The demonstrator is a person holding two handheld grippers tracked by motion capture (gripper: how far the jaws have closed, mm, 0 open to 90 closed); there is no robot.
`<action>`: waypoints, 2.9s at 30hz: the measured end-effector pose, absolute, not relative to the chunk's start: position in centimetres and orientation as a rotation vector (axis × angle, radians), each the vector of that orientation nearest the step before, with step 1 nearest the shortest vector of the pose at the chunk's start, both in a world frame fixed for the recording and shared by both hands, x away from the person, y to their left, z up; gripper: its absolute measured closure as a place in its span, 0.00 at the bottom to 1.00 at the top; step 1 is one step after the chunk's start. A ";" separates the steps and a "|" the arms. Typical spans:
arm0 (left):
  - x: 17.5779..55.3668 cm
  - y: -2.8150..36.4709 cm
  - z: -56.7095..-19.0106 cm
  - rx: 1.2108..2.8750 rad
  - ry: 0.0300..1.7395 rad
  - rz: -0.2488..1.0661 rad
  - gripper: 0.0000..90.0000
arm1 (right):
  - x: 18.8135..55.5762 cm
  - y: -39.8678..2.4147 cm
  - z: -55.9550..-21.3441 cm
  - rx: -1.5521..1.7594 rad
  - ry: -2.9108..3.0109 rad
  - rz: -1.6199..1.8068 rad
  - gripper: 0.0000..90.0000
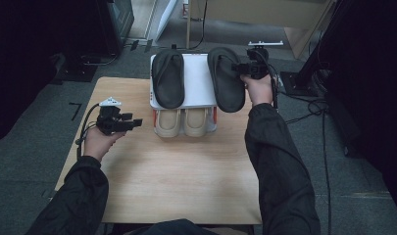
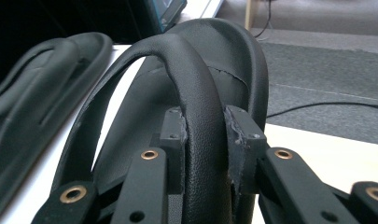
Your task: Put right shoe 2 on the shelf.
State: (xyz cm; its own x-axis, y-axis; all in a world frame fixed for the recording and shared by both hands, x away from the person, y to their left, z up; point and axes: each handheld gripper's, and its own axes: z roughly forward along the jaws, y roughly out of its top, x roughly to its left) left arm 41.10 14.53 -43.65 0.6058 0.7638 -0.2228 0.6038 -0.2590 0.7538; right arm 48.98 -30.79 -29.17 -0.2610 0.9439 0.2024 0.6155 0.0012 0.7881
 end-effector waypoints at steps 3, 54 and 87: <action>40.7 14.8 -43.6 1.971 1.085 0.243 0.47 | 49.5 -29.8 -29.1 1.592 1.912 1.151 0.79; 38.5 15.7 -44.0 1.988 1.085 0.282 0.47 | 51.7 -26.0 -30.3 1.522 1.963 1.252 0.68; 38.7 15.5 -44.0 1.990 1.080 0.285 0.47 | 49.1 -28.1 -34.5 1.467 2.050 1.189 0.79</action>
State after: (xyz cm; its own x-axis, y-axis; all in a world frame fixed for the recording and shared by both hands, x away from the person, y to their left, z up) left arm 38.70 15.46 -43.99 0.6041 0.7766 -0.1786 0.5877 -0.2828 0.7581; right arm 49.13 -28.08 -34.46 -0.4009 0.8983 0.1798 0.6024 0.1106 0.7905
